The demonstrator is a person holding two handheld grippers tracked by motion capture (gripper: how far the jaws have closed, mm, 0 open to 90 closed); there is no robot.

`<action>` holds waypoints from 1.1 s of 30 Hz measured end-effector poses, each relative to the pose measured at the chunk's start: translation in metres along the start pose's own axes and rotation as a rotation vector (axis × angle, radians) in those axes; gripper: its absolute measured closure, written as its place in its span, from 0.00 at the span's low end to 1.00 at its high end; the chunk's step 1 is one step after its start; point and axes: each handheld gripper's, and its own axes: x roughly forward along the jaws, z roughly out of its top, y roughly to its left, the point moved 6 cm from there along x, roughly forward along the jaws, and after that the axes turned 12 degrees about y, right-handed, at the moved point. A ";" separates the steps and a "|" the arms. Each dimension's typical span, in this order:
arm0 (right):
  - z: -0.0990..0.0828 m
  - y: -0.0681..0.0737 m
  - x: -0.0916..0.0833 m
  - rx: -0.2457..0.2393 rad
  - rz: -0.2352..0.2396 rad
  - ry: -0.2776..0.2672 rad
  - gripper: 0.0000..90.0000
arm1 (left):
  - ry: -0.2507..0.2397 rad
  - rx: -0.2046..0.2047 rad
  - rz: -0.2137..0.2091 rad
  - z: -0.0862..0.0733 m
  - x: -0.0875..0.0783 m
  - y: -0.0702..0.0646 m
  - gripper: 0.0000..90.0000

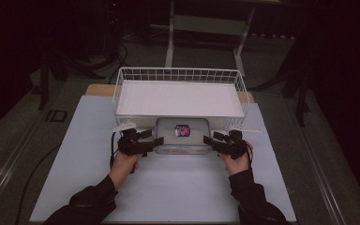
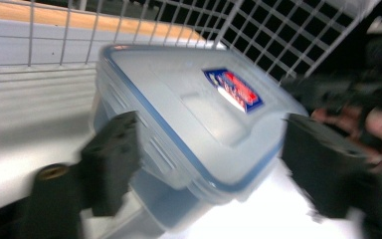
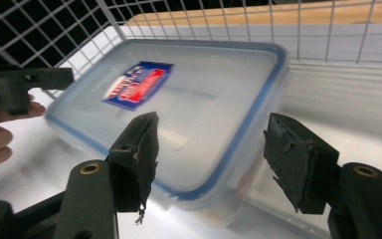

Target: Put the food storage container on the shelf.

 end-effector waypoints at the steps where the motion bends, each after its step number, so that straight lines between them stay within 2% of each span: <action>1: -0.001 0.003 -0.002 -0.005 0.007 -0.005 0.43 | 0.005 0.001 -0.004 -0.001 -0.001 -0.001 0.17; 3: -0.002 0.008 -0.005 -0.011 0.030 -0.010 0.43 | 0.011 0.007 -0.030 -0.002 -0.006 -0.005 0.14; 6: -0.006 0.020 -0.009 -0.045 0.035 -0.009 0.43 | 0.015 0.033 -0.039 -0.004 -0.014 -0.010 0.03; 8: -0.007 0.026 -0.012 -0.063 0.034 -0.016 0.45 | 0.014 0.049 -0.026 -0.005 -0.019 -0.013 0.01; 12: -0.011 0.037 -0.016 -0.077 0.055 -0.016 0.50 | 0.060 0.119 -0.008 -0.010 -0.029 -0.025 0.00; 14: -0.015 0.043 -0.016 -0.091 0.069 0.000 0.54 | 0.072 0.118 -0.022 -0.012 -0.034 -0.029 0.00; 15: -0.016 0.045 -0.015 -0.097 0.072 0.006 0.63 | 0.072 0.113 -0.028 -0.013 -0.036 -0.031 0.00; 17: -0.020 0.050 -0.014 -0.109 0.081 0.020 0.73 | 0.073 0.118 -0.031 -0.016 -0.042 -0.035 0.00; 18: -0.022 0.053 -0.012 -0.111 0.105 0.039 0.82 | 0.076 0.122 -0.031 -0.017 -0.044 -0.035 0.00; 23: -0.031 0.059 0.000 -0.131 0.131 0.107 0.98 | 0.063 0.121 -0.004 -0.026 -0.054 -0.036 0.00; 26: -0.036 0.061 0.009 -0.139 0.121 0.145 1.00 | 0.061 0.115 0.008 -0.033 -0.055 -0.034 0.00; 33: -0.040 0.060 0.031 -0.135 0.087 0.184 1.00 | 0.034 0.102 0.013 -0.035 -0.058 -0.031 0.00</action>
